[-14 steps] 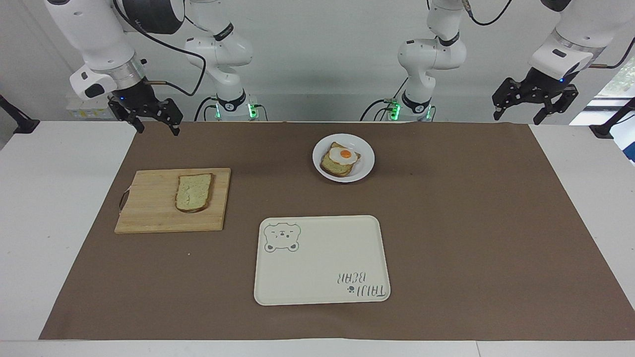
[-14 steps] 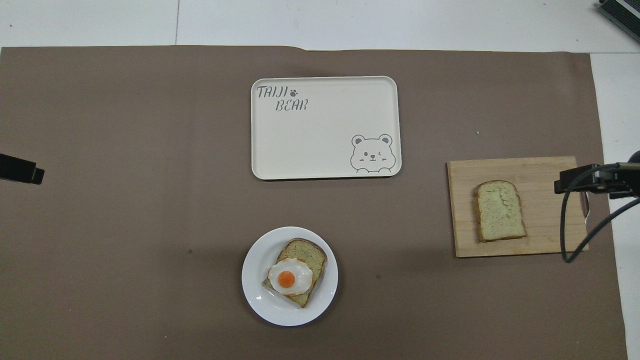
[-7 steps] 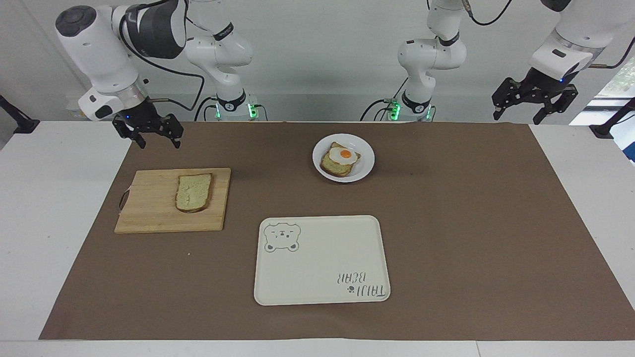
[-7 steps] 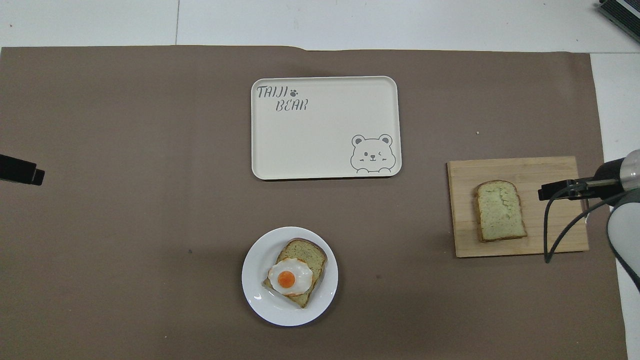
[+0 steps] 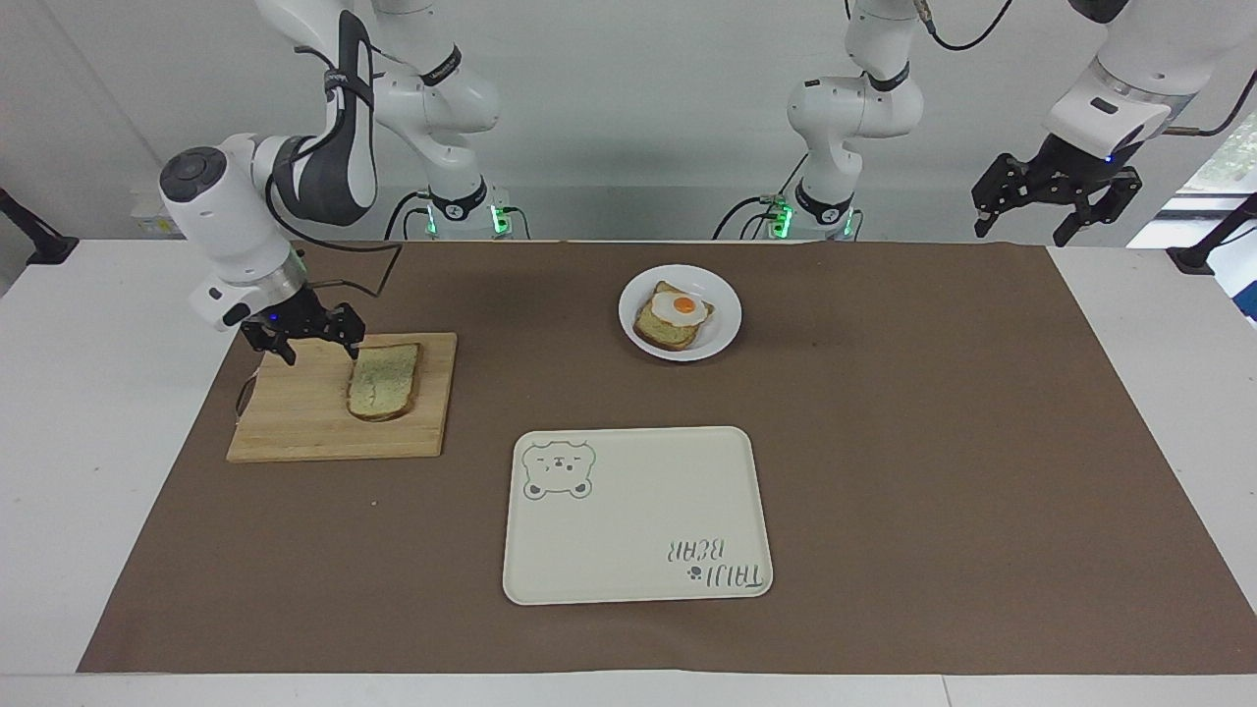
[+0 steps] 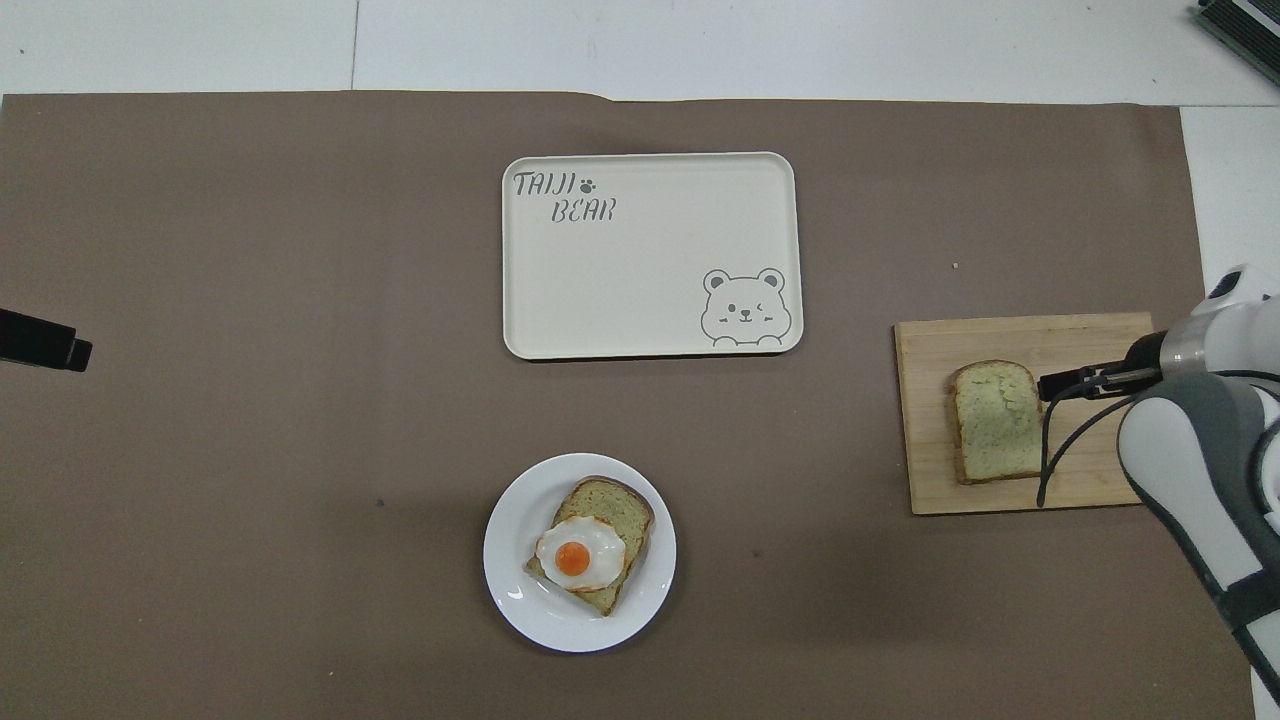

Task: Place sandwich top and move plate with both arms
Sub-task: 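Reach the right gripper to the bread slice on the cutting board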

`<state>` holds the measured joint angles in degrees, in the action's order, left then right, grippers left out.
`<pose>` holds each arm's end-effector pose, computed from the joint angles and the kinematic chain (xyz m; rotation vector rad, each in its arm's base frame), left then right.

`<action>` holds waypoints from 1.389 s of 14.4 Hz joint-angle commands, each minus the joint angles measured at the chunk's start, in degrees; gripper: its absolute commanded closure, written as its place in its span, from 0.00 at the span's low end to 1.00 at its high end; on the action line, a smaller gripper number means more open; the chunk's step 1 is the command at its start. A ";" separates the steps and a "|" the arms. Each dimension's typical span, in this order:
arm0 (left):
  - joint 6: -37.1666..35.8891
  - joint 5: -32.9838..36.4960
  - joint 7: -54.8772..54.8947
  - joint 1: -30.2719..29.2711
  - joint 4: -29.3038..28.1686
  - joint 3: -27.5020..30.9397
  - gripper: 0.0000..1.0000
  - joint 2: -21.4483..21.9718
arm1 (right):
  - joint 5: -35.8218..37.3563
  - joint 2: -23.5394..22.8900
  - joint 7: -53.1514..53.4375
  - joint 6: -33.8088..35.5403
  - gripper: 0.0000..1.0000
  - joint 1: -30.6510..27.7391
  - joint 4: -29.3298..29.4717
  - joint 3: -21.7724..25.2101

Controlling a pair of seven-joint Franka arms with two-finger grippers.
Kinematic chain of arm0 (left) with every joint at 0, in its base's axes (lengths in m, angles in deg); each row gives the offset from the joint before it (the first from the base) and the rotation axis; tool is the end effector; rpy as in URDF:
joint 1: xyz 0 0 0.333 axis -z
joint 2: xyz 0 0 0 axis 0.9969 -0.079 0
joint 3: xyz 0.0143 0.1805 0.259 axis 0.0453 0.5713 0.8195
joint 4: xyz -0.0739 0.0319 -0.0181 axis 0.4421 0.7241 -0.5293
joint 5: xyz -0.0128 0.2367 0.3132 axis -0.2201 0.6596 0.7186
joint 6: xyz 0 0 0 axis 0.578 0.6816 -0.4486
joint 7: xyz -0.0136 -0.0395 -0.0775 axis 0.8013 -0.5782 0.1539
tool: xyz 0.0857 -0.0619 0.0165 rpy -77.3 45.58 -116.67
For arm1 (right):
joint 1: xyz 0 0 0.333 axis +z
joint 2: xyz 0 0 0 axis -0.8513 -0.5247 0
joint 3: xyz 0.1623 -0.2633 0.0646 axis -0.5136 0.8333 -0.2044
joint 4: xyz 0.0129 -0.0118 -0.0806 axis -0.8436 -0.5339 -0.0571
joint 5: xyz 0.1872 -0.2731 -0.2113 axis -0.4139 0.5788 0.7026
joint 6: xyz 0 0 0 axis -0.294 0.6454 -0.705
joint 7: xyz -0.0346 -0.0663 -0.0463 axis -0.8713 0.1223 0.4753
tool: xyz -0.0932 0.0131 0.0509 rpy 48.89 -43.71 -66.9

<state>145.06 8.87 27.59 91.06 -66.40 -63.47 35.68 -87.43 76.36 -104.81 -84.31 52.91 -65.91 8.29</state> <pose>0.5348 -0.0157 0.6713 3.1113 -0.3425 -0.0305 0.5356 -0.0975 0.3910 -3.1317 -0.1517 -0.0045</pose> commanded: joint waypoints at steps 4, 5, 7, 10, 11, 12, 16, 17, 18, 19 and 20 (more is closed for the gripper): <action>0.73 -5.29 0.01 -1.02 -2.55 0.25 0.00 1.48 | 0.04 -4.13 -2.24 -4.74 0.28 -2.37 -1.91 -0.29; 0.65 -5.29 0.01 -1.02 -2.64 0.33 0.00 1.57 | 0.04 -4.22 -2.24 -5.09 0.36 -2.38 -2.79 -0.29; 0.65 -5.29 0.01 -1.11 -2.64 0.33 0.00 1.57 | -0.48 -4.22 -2.06 -6.93 0.38 -2.38 -4.46 -0.29; 0.91 -4.68 -0.17 -1.20 -2.72 0.42 0.00 1.57 | -0.92 -5.10 -1.89 -8.69 0.41 -2.38 -5.87 -0.29; 0.91 -4.67 -0.26 -1.11 -2.73 0.51 0.00 1.75 | -0.92 -5.53 -1.71 -8.96 0.44 -2.38 -5.87 -0.29; 1.00 -4.67 -0.34 -1.02 -3.42 0.42 0.00 1.92 | -1.01 -6.06 -1.71 -8.96 0.50 -2.38 -5.87 -0.29; 6.53 -7.99 0.10 -0.40 -11.76 0.16 0.00 5.61 | -1.01 -6.68 -1.01 -8.44 1.00 -2.38 -5.70 -0.29; 6.54 -10.80 0.10 -0.49 -13.00 0.24 0.00 5.88 | -1.01 -6.68 -1.01 -8.35 1.00 -2.29 -5.61 -0.37; 6.71 -13.00 0.18 -0.67 -13.70 0.33 0.00 5.88 | -1.01 -6.77 -1.01 -8.17 1.00 -2.20 -5.52 -0.29; 7.15 -15.20 0.18 -0.93 -14.58 0.33 0.00 5.88 | -1.01 -6.77 -1.09 -7.91 1.00 -2.11 -5.26 -0.37; 8.02 -18.96 0.71 -1.19 -16.42 0.42 0.00 5.88 | -1.01 -6.77 -1.10 -7.82 1.00 -2.11 -5.08 -0.37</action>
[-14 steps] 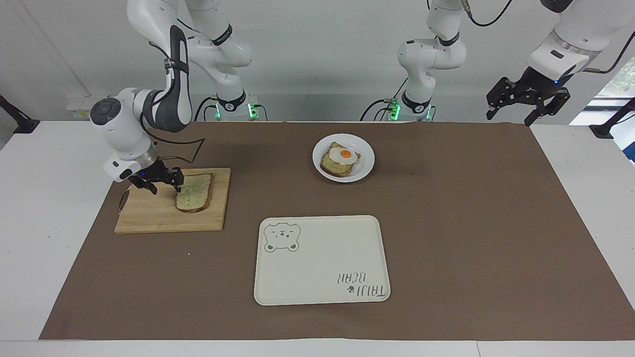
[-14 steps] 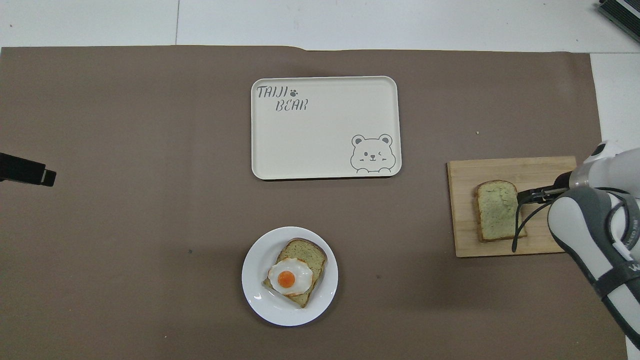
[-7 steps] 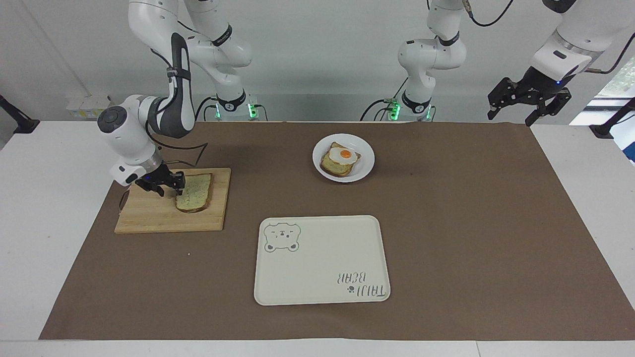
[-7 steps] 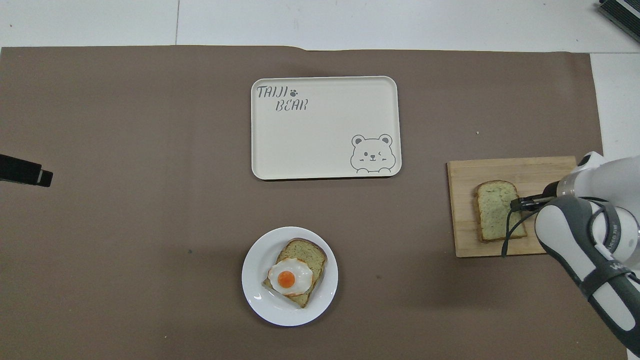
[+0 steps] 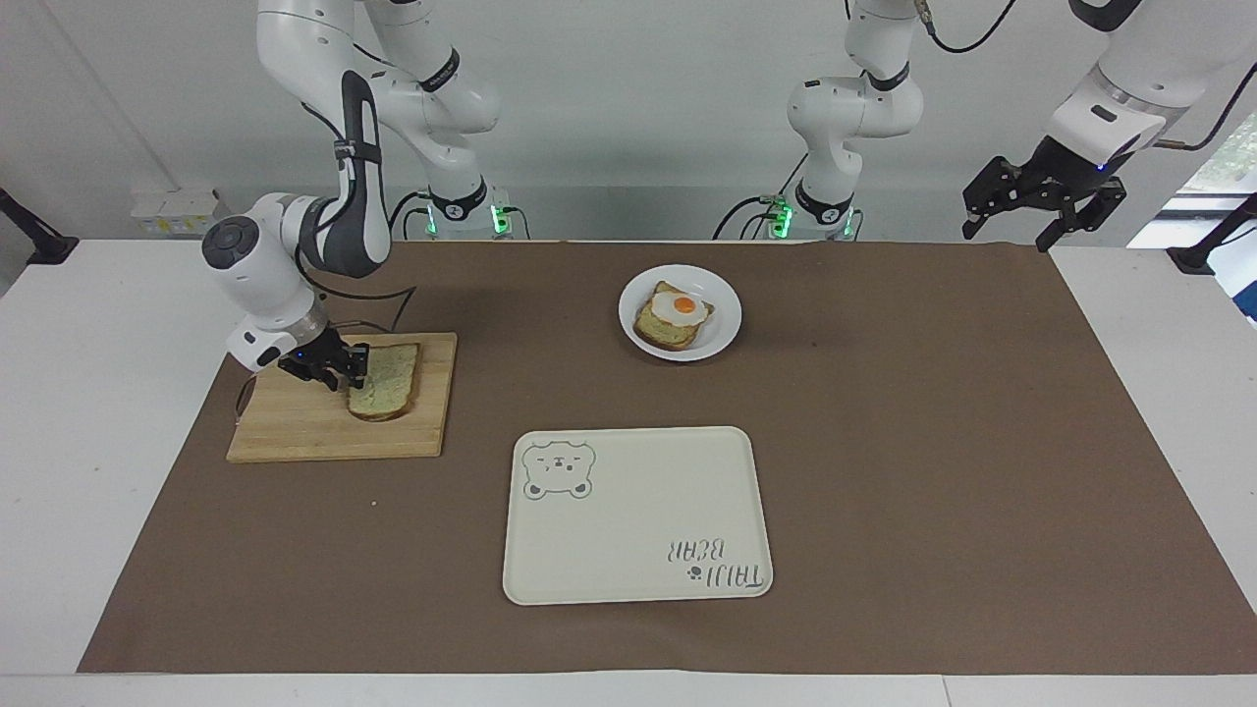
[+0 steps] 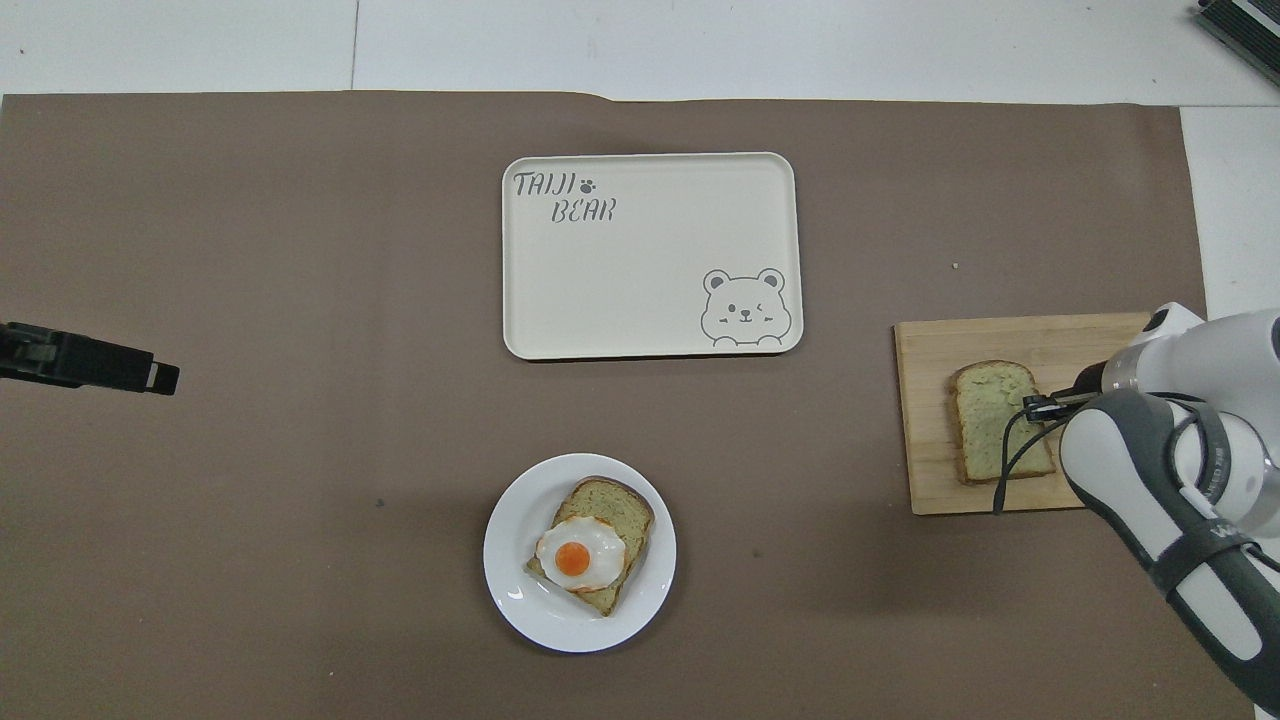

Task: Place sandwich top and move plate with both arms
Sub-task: 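Reach the right gripper to the bread slice on the cutting board, then grasp the bread with the right gripper while the left gripper reaches the plate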

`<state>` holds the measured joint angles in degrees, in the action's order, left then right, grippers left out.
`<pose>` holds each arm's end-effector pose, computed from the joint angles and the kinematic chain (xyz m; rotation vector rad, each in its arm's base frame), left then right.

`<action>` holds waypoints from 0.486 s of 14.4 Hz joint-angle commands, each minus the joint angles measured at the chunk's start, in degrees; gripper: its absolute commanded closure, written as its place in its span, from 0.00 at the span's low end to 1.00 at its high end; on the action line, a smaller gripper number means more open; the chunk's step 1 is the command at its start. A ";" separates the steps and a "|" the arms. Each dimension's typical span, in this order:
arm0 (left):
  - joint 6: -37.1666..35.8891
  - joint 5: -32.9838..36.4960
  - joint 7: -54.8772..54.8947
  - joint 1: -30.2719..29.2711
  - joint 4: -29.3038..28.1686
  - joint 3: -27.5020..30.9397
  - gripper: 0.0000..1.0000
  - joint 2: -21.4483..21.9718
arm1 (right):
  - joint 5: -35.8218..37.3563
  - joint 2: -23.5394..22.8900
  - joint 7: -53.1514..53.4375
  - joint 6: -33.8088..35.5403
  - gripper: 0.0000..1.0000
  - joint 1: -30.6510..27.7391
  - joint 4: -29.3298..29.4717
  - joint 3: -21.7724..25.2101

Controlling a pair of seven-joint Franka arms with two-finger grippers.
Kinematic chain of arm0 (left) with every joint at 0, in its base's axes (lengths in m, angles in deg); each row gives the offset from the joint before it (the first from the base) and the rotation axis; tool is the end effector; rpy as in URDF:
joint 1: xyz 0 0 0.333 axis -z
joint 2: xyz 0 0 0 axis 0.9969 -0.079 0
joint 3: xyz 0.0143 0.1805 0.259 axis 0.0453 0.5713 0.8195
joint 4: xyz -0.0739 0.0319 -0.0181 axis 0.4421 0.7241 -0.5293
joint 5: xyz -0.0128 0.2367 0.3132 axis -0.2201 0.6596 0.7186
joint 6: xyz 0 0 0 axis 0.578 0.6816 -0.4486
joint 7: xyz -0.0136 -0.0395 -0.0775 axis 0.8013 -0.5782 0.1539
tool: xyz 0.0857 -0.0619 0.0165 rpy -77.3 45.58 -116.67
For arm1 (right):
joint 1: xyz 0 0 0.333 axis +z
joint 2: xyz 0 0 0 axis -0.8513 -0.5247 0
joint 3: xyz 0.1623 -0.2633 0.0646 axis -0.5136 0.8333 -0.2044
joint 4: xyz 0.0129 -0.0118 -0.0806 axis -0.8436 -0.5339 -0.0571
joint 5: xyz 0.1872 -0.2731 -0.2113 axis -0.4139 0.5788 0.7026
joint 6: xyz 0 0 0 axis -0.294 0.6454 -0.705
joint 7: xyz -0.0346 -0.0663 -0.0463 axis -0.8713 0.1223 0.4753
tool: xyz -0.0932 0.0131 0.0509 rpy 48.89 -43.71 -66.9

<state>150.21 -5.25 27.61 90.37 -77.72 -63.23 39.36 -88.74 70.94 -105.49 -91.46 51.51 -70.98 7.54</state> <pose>0.5234 -0.0328 0.6253 2.8597 -0.2996 -0.0581 0.5245 -0.1014 0.3123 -3.1090 -0.1254 0.0795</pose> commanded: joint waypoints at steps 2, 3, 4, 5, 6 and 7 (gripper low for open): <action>6.81 -9.87 3.24 -0.68 -10.27 0.26 0.00 3.77 | 0.30 -0.74 -0.50 2.13 1.00 -0.54 1.74 0.37; 9.09 -10.32 3.86 -0.51 -13.43 0.26 0.00 5.00 | 0.30 -0.47 -0.50 4.93 1.00 -0.37 3.58 0.37; 11.55 -11.63 5.25 -0.42 -16.85 0.26 0.00 6.32 | 0.30 -0.30 -0.59 8.09 1.00 -0.37 5.42 0.37; 14.10 -13.99 7.27 -0.42 -20.45 0.26 0.00 7.46 | 0.30 0.05 -0.85 11.17 1.00 -0.45 7.35 0.37; 16.04 -16.10 8.51 -0.42 -23.80 0.26 0.00 8.34 | 0.30 0.67 -0.77 13.46 1.00 -0.37 8.59 0.37; 16.67 -18.56 8.87 -0.42 -26.44 0.26 0.00 8.87 | 0.21 1.45 -0.68 15.14 1.00 -0.11 9.56 0.29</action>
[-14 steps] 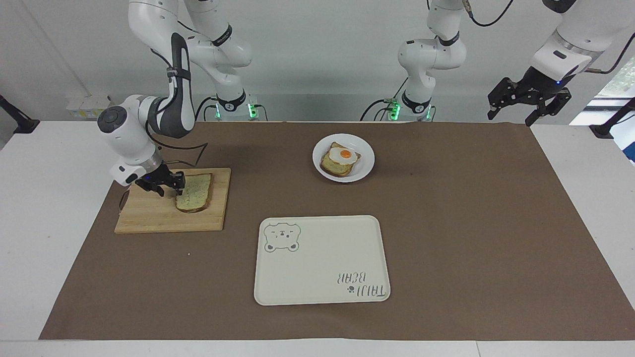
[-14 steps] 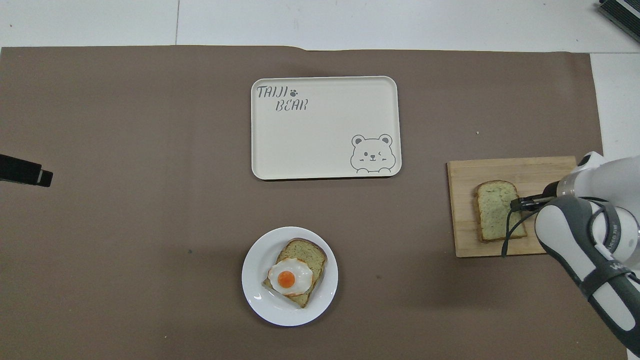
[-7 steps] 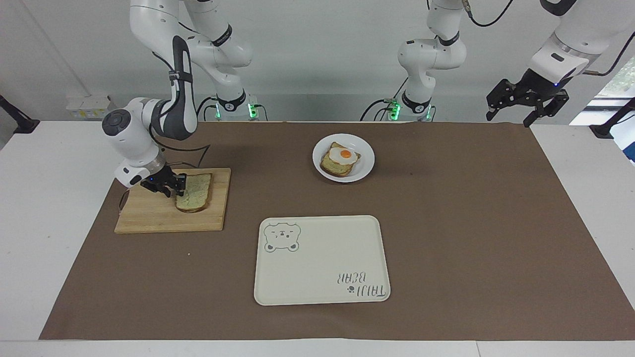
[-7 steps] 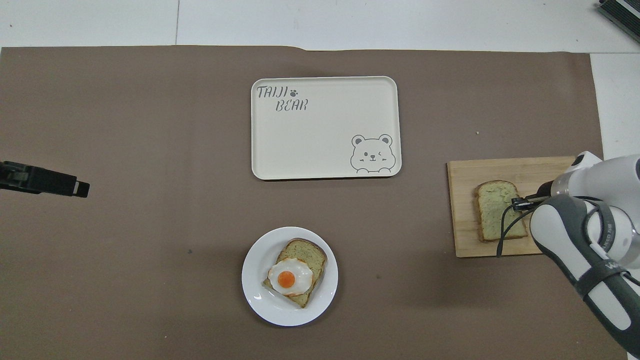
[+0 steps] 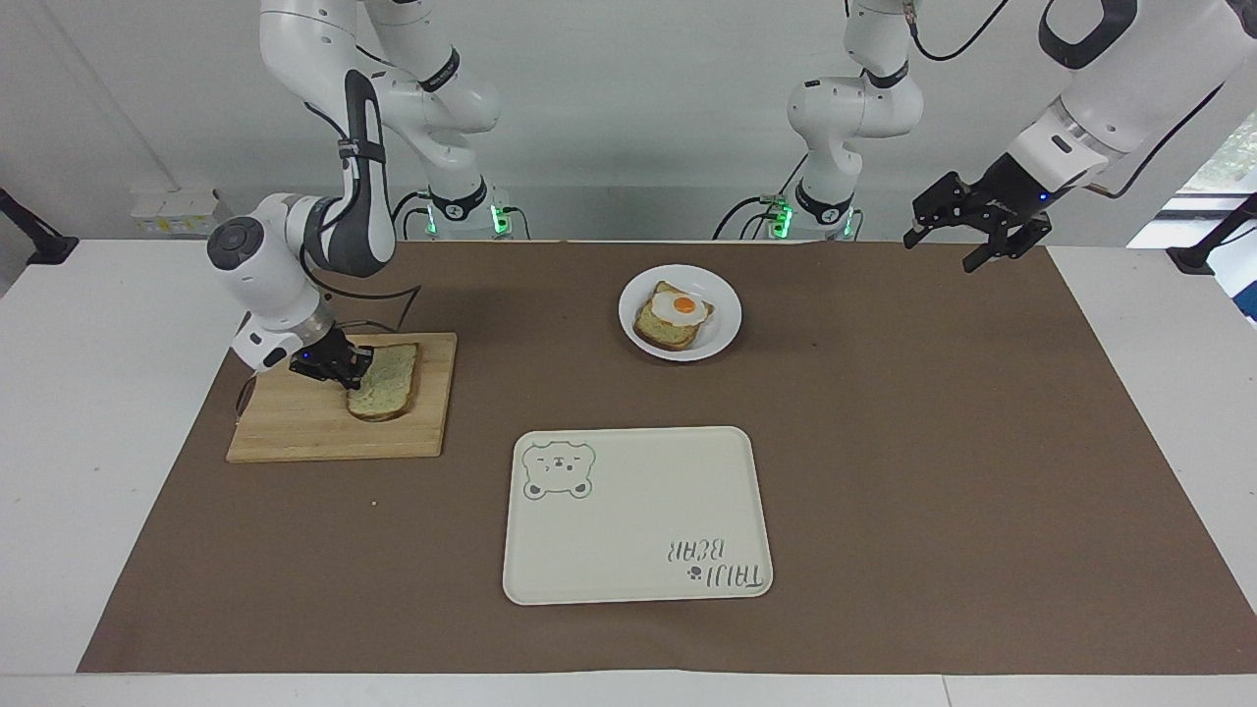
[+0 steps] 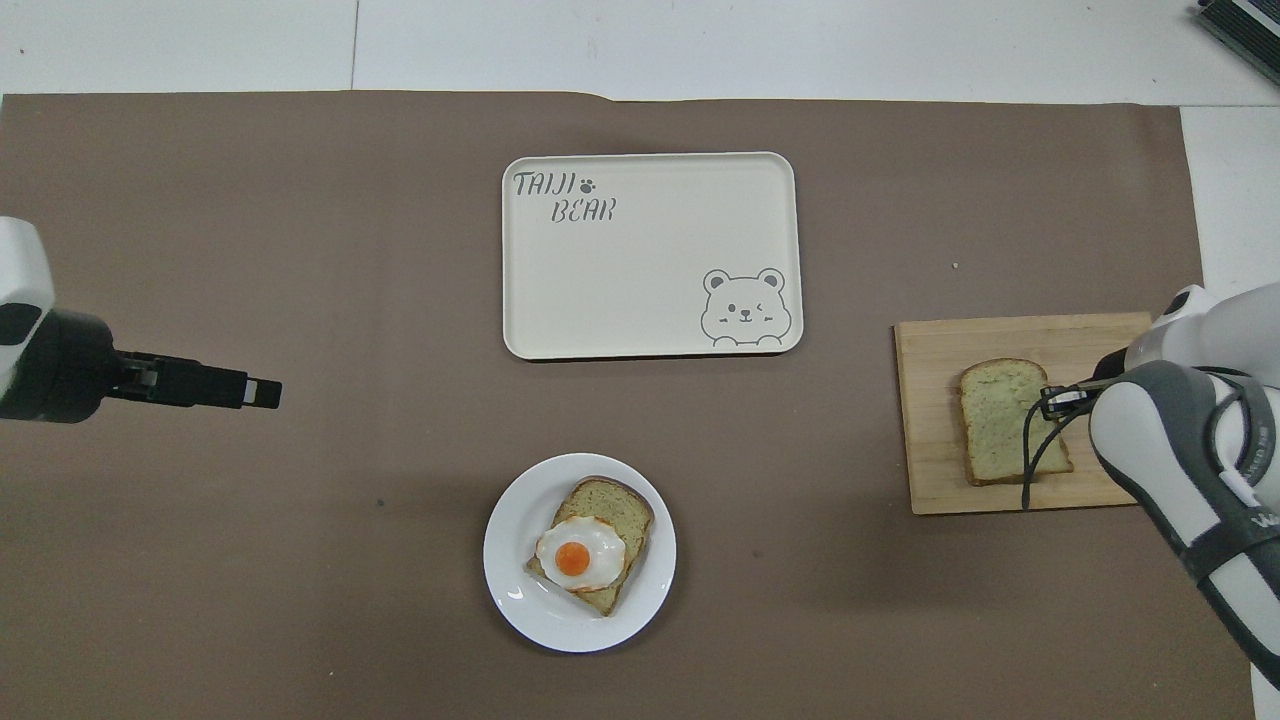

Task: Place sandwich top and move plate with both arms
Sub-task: 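Grasp the bread with the right gripper while the left gripper reaches the plate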

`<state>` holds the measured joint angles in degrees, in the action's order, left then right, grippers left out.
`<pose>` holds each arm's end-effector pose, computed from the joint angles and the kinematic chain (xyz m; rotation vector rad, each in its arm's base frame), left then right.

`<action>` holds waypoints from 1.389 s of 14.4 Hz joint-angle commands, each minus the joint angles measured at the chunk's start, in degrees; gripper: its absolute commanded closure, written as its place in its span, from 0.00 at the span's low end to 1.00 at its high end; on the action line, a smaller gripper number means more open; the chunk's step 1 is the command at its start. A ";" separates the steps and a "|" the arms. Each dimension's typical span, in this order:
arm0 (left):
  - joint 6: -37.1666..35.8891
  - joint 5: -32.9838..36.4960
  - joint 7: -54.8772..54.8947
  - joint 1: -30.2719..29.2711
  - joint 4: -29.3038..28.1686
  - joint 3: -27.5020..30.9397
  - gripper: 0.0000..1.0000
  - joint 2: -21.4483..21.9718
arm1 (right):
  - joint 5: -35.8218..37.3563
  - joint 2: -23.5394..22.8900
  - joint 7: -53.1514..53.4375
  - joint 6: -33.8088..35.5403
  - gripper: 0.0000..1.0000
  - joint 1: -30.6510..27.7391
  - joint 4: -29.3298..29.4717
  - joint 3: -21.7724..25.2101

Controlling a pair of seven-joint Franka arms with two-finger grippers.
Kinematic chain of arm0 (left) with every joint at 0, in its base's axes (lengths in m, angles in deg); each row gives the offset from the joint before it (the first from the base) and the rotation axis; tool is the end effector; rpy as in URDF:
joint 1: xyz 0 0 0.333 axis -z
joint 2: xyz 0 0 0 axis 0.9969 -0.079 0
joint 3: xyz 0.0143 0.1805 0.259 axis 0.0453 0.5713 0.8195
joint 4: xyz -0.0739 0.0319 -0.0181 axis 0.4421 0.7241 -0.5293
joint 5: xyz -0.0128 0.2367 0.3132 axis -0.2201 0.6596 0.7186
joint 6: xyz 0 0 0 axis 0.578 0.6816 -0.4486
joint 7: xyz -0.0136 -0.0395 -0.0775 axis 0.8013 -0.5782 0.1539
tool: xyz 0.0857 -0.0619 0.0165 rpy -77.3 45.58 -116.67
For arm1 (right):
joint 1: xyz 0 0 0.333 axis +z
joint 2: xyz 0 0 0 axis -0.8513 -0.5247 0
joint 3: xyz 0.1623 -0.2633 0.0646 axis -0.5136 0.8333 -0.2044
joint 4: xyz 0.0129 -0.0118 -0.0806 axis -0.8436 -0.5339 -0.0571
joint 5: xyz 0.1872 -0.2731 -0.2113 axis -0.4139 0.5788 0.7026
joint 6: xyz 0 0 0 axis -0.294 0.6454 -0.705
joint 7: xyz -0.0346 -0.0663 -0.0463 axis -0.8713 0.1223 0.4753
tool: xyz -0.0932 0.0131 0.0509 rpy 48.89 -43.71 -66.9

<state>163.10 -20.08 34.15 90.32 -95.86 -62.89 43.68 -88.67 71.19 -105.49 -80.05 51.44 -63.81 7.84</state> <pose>0.5081 -0.0451 0.5413 2.6072 -0.2638 -0.0025 0.5390 -0.1066 0.3519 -3.0854 -0.1217 0.1824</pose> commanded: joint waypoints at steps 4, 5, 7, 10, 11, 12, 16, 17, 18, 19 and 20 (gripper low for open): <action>7.54 -12.53 9.69 0.33 -18.14 -0.08 0.00 4.56 | -7.83 2.45 -0.94 10.75 1.00 0.24 5.20 -0.28; 9.92 -14.46 11.54 0.68 -21.04 -0.16 0.00 4.56 | -10.72 2.45 -0.85 11.73 1.00 0.24 5.30 -0.37; 13.61 -18.24 16.71 1.03 -25.44 -0.17 0.01 4.21 | -14.43 2.62 0.63 11.39 1.00 2.15 4.86 -0.72; 19.43 -21.49 19.20 3.67 -30.91 -0.25 0.12 3.95 | -19.00 3.59 5.56 11.39 1.00 6.80 3.28 -0.81; 19.61 -24.39 19.55 4.37 -31.09 -0.25 0.17 3.16 | -20.41 4.11 6.70 11.30 1.00 8.83 2.75 -0.81; 20.04 -26.07 19.73 6.46 -31.35 -0.17 0.22 2.63 | -21.90 4.20 8.62 11.22 1.00 9.98 2.40 -0.81; 24.00 -29.41 22.00 11.23 -34.52 -0.17 0.35 0.61 | -27.43 5.43 12.59 10.60 1.00 16.66 1.00 -0.81; 24.18 -30.56 23.41 11.23 -35.22 -0.17 0.37 -0.36 | -29.02 5.78 13.55 10.25 1.00 18.41 0.29 -0.72; 24.27 -31.09 25.07 11.23 -36.01 -0.17 0.39 -0.80 | -29.29 6.31 14.09 9.38 1.00 19.56 -0.41 -0.81; 24.27 -31.36 25.53 11.23 -36.80 -0.17 0.39 -0.89 | -29.73 7.01 14.27 8.33 1.00 20.88 -1.55 -0.81; 24.27 -32.14 25.79 11.32 -37.15 -0.17 0.39 -1.24 | -31.65 7.45 14.70 7.10 1.00 21.76 -2.43 -0.81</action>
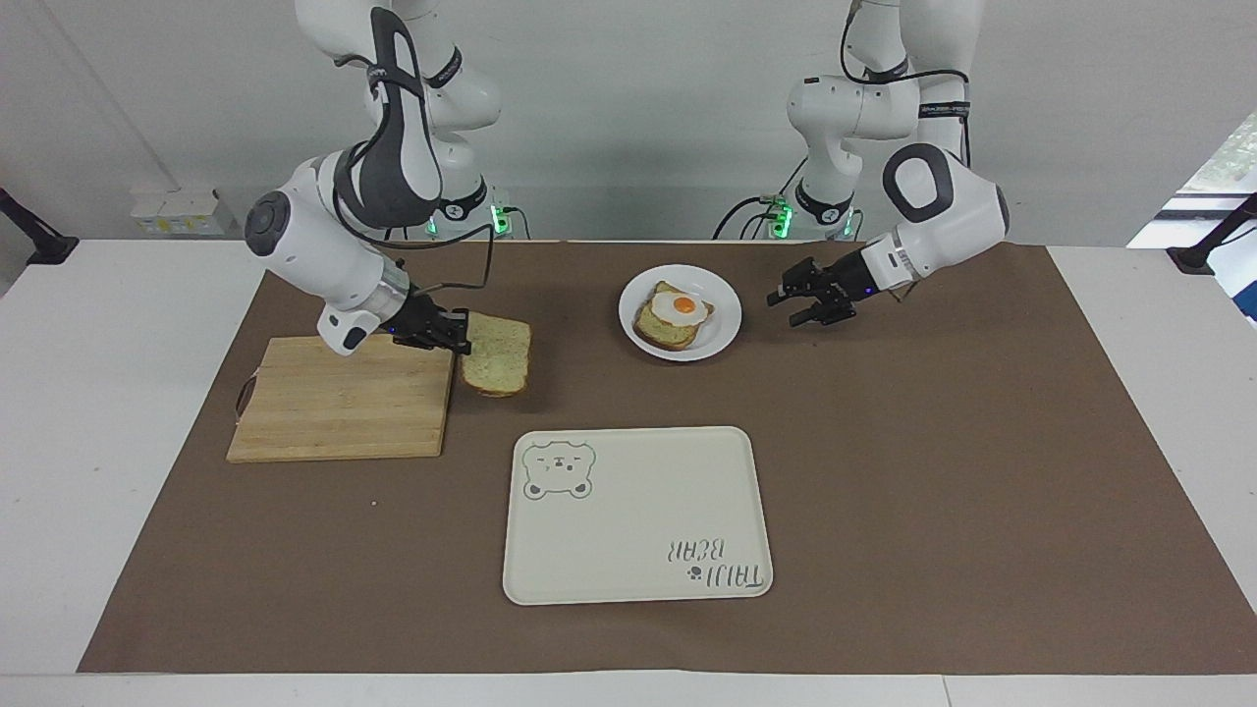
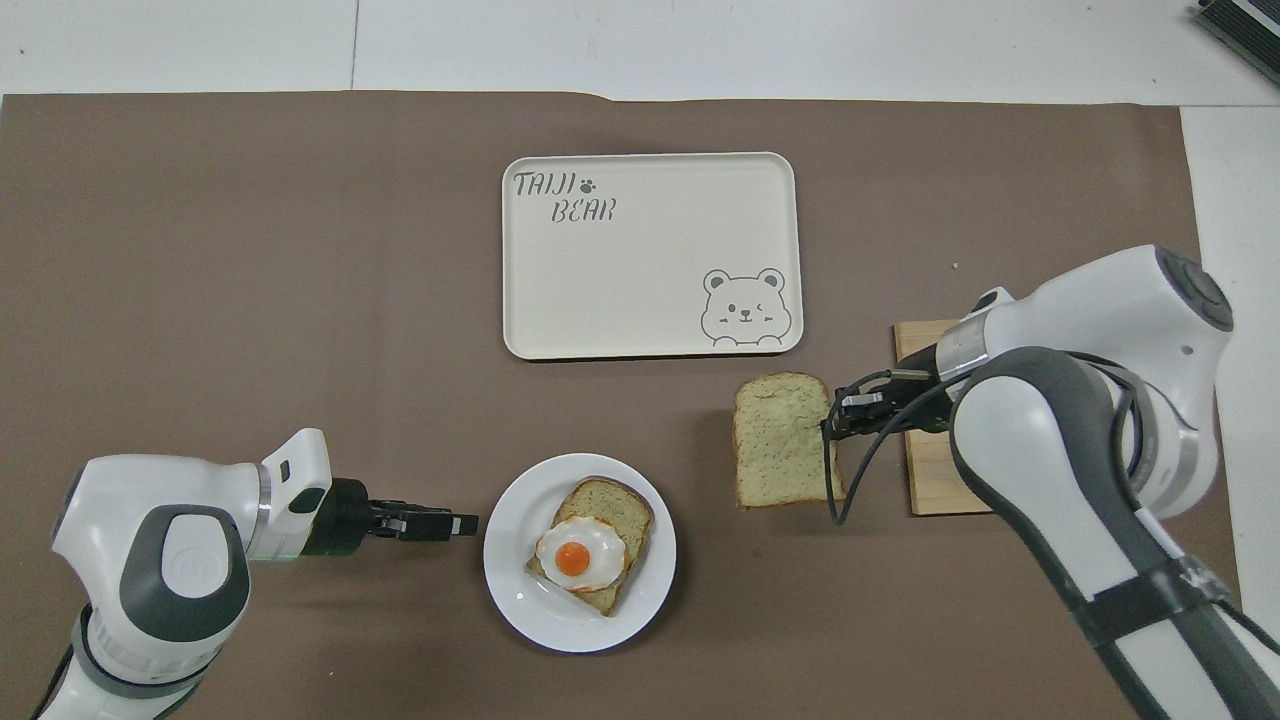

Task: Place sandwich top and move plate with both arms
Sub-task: 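Grasp the bread with the right gripper while the left gripper reaches the plate, then lower the bread onto the egg with the right gripper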

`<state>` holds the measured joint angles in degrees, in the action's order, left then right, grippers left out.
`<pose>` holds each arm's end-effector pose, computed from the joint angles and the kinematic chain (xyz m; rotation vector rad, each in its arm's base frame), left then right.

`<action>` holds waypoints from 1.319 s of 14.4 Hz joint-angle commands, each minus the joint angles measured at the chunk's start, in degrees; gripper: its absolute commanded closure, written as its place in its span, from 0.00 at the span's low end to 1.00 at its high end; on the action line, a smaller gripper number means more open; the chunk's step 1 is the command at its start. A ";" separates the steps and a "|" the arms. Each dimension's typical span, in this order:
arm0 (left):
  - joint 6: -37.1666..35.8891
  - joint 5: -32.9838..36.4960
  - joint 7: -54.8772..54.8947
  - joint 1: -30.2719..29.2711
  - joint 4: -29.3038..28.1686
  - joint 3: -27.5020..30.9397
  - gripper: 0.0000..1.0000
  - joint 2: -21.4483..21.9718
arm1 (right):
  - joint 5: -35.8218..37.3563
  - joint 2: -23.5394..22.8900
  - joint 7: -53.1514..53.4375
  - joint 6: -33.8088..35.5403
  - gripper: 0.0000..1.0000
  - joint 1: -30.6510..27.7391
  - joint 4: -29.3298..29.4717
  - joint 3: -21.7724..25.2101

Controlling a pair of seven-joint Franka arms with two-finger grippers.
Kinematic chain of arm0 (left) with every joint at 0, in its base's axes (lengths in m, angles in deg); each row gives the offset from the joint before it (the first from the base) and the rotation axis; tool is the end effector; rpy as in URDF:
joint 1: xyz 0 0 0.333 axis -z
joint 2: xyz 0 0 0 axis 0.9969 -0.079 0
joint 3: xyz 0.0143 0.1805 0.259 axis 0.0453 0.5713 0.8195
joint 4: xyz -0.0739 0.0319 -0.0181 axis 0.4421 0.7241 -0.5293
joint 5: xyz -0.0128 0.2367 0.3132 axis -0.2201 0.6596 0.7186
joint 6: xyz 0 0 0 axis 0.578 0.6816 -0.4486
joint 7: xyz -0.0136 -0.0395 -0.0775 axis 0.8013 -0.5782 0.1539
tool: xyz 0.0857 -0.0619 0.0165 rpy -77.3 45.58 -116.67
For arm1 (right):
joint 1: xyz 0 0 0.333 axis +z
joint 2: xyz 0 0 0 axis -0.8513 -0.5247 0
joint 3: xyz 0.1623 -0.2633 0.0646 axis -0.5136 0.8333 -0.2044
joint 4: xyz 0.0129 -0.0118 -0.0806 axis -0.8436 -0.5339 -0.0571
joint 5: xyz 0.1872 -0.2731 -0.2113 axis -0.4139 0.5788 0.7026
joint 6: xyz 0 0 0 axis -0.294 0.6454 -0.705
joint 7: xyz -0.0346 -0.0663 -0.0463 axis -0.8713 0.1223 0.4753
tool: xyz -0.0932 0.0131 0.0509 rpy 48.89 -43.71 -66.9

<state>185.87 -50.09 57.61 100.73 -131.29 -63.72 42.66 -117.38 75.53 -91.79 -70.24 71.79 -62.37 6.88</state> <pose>0.3971 -0.1194 0.2967 2.3114 -0.2114 -0.1010 0.5237 0.1278 0.3999 -2.6606 0.0125 0.2975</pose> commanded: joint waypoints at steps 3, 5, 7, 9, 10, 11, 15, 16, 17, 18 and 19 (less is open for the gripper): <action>2.02 -4.42 4.70 1.34 -1.99 0.58 0.40 -2.24 | -5.86 5.04 4.33 -5.43 1.00 5.79 -6.50 0.07; 2.02 -4.51 5.06 1.35 -2.34 0.67 0.40 -2.24 | -8.57 5.84 7.58 -8.95 1.00 9.48 -8.35 0.07; 2.02 -4.60 5.06 1.35 -2.35 0.67 0.40 -2.24 | -11.84 5.57 10.65 -14.99 1.00 13.96 -10.54 0.07; 2.02 -4.60 5.06 1.35 -2.35 0.67 0.40 -2.24 | -11.93 4.70 16.18 -19.23 1.00 18.53 -10.90 0.07; 2.02 -4.60 5.06 1.35 -2.35 0.67 0.40 -2.24 | -11.93 4.17 17.60 -20.90 1.00 20.64 -10.90 0.07; 2.02 -4.60 5.06 1.35 -2.35 0.67 0.40 -2.24 | -11.93 3.82 17.79 -21.96 1.00 22.32 -11.34 0.07; 2.02 -4.60 5.06 1.35 -2.35 0.67 0.40 -2.33 | -12.02 3.82 17.79 -23.54 1.00 23.73 -15.29 0.07; 2.02 -4.60 5.06 1.35 -2.43 0.67 0.40 -2.33 | -12.89 3.64 17.88 -24.77 1.00 24.52 -15.65 0.07; 2.02 -4.60 5.06 1.35 -2.43 0.67 0.40 -2.33 | -16.12 3.03 17.88 -25.74 1.00 24.97 -15.65 0.07; 2.02 -4.60 5.06 1.35 -2.35 0.67 0.40 -2.24 | -19.72 2.24 17.88 -28.80 1.00 26.10 -15.65 0.07; 2.02 -4.60 5.06 1.35 -2.35 0.67 0.40 -2.33 | -21.67 0.84 18.14 -32.31 1.00 28.29 -15.82 0.07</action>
<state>186.37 -53.10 61.30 100.87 -132.56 -63.65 39.94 -134.56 78.01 -73.80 -97.28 97.05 -77.62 6.82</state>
